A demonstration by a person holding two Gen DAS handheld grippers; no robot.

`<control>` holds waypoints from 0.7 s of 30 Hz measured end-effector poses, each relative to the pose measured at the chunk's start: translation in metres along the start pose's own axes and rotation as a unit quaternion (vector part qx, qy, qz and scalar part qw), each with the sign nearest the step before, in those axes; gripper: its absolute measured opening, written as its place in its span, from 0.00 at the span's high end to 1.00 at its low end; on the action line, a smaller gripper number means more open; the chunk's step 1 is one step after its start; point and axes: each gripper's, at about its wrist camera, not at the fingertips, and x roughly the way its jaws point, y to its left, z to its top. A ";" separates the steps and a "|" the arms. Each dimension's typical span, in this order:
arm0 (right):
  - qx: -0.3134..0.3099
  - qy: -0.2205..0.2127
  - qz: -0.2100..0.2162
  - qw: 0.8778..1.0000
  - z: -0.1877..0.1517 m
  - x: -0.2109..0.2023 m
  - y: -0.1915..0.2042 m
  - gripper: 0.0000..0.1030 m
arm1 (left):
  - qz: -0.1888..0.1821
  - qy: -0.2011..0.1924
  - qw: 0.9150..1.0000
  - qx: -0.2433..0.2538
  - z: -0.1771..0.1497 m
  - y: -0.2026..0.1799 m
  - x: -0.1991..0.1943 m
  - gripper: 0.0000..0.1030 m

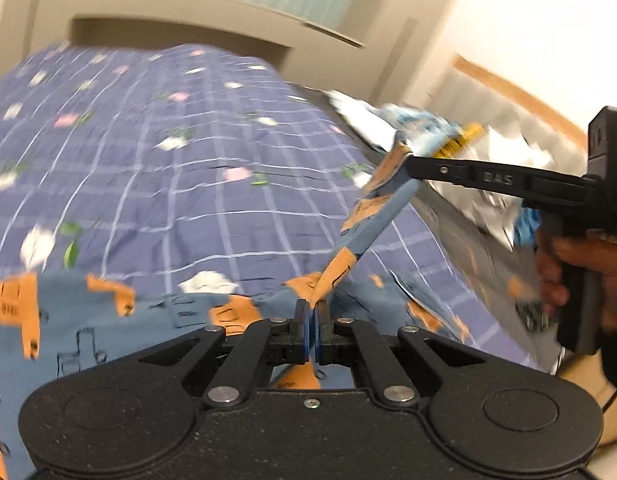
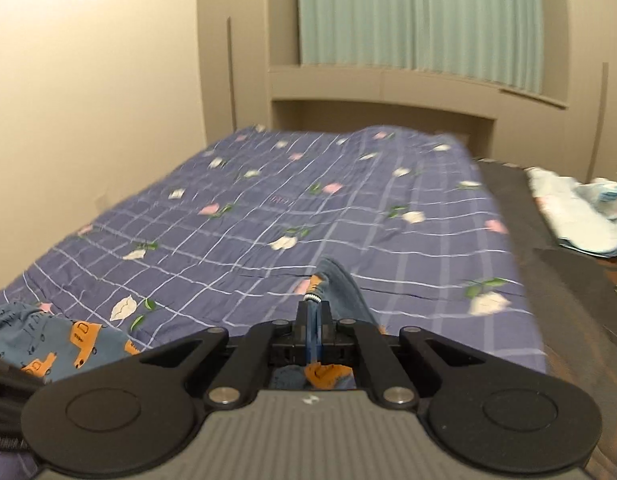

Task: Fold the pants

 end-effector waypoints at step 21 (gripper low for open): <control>0.229 0.018 -0.005 0.973 -0.181 -0.064 -0.067 0.91 | 0.026 0.109 0.980 0.165 -0.063 -0.053 0.037 0.98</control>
